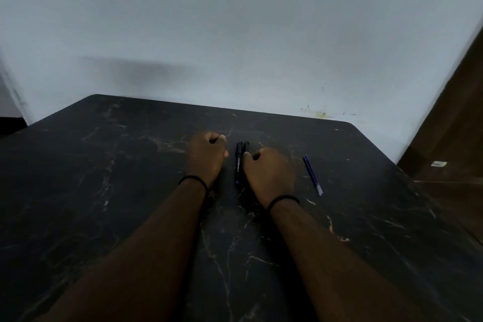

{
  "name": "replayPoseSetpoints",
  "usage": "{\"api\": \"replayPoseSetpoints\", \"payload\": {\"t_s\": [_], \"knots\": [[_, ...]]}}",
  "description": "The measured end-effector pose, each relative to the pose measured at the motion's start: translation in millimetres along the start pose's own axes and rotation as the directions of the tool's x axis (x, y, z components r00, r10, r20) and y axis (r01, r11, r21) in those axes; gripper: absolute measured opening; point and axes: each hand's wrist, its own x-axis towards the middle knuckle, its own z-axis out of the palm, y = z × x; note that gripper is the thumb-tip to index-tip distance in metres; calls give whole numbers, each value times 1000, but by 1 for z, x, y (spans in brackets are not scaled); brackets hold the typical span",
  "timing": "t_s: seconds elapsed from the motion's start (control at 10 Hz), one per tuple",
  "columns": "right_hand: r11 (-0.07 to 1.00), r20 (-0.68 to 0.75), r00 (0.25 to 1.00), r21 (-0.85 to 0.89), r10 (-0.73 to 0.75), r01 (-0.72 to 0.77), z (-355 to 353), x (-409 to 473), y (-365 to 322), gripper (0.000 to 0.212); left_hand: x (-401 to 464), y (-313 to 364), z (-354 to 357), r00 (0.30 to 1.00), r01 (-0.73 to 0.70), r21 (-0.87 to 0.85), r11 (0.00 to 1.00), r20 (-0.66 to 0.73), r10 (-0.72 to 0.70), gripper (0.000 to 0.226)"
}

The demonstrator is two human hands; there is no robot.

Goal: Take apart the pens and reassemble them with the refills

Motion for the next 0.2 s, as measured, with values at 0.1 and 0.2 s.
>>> {"api": "replayPoseSetpoints", "payload": {"t_s": [0.1,0.2], "knots": [[996,-25,999,82,29,-27,-6,-5,0,39,-3,2,-3,999,-42,40,998,9,41,29],[991,-70,996,127,52,-42,-13,-13,4,29,-13,5,-5,996,-87,181,980,-11,90,29]]}}
